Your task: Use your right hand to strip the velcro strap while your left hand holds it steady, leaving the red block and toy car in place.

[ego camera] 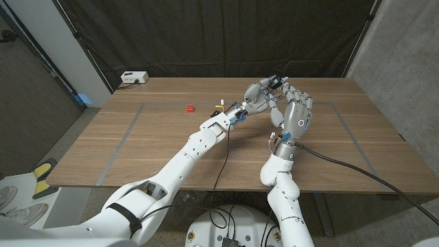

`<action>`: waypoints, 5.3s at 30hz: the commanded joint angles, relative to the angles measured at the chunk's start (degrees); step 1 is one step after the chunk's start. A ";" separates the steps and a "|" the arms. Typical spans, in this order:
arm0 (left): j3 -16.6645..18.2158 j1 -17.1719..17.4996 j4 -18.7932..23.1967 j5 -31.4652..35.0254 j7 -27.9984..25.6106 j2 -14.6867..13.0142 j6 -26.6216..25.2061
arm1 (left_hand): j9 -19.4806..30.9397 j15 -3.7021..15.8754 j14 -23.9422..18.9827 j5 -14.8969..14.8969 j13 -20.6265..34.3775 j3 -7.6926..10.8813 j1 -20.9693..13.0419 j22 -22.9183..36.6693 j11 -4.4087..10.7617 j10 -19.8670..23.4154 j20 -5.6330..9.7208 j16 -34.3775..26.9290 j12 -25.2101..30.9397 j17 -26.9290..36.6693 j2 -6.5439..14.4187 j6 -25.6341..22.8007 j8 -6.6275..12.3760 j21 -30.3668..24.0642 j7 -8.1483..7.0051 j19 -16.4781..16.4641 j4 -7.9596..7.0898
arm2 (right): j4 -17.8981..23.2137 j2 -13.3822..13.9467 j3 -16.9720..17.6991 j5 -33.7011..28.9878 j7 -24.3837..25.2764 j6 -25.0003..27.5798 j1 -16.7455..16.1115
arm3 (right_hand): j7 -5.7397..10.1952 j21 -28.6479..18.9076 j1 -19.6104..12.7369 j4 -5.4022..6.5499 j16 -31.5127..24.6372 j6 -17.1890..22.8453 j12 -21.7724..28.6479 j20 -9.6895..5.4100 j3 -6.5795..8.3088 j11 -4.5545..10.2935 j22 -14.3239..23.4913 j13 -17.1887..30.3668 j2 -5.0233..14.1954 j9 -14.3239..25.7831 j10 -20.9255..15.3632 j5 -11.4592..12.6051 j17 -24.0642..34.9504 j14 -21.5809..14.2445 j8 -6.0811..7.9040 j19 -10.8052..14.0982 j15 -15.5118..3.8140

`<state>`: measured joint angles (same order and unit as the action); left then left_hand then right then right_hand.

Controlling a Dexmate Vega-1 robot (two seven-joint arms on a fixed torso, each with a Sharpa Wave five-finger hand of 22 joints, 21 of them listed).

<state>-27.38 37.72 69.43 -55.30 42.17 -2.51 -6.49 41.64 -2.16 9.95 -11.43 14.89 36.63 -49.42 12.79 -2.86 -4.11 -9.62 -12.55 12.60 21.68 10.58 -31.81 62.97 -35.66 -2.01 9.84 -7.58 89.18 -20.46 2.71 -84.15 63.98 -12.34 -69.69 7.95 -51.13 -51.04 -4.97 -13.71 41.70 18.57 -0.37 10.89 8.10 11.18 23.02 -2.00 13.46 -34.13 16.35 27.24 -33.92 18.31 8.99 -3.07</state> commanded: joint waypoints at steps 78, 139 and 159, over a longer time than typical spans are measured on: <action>-5.20 -3.40 -0.55 39.77 -29.96 -7.10 33.77 | -12.26 1.64 -3.14 1.25 -1.30 -1.03 -0.26 -1.49 7.53 8.94 -1.07 -1.80 3.69 -3.69 -5.95 -4.71 -0.97 -5.80 -2.88 5.81 9.64 | 7.36 33.73 -13.44 61.51 -31.11 -13.60 -0.31 | 2.90 0.72 -6.38 -1.06 2.84 26.40 0.71 -8.27 -0.60 4.43 0.55 1.19 6.85 0.19 -4.79 0.85 -0.22 5.87 -0.99 -6.10 -9.62; -10.74 -12.32 -5.80 42.25 -21.65 -11.85 40.70 | -31.36 -0.10 -2.21 -0.02 -1.90 -8.64 0.65 -1.68 8.05 10.06 -1.39 -0.36 2.47 -8.69 -6.84 -2.12 -25.74 -1.83 -3.55 5.26 12.13 | -0.18 45.89 -21.47 89.50 -47.38 -27.66 6.71 | 1.46 -0.43 -5.95 0.03 1.95 25.59 1.27 -7.30 -2.31 4.48 0.72 3.25 8.85 3.34 -4.13 0.76 -0.60 9.64 -0.03 -6.16 -9.23; -9.47 -11.57 -5.95 40.97 -20.86 -12.71 43.50 | -30.94 -0.63 2.03 0.93 -1.52 -12.46 9.84 -1.27 5.56 7.93 -2.40 0.24 1.59 -8.43 -7.75 1.77 -33.10 1.15 2.54 11.97 7.57 | -0.14 44.81 -21.19 89.11 -47.29 -26.28 7.24 | 1.17 -0.84 -6.48 -0.23 1.65 25.53 1.47 -7.29 -2.52 4.45 0.66 3.78 9.01 3.93 -4.21 0.68 -0.69 9.44 0.26 -5.98 -9.31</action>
<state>-37.08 26.40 64.09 -15.13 21.15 -14.72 35.26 10.55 -2.35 9.76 -10.35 13.21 24.81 -39.39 11.35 2.95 4.18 -11.48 -12.50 14.36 13.31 4.59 -30.52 30.30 -34.73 0.60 10.04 -0.38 88.82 24.97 -18.63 5.48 16.46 -39.17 -62.58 9.27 -51.63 -57.25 -5.13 -11.71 67.03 19.71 -2.05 8.36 12.51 11.59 26.48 6.74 17.18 -38.11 16.77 26.57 -24.27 18.09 2.40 -2.64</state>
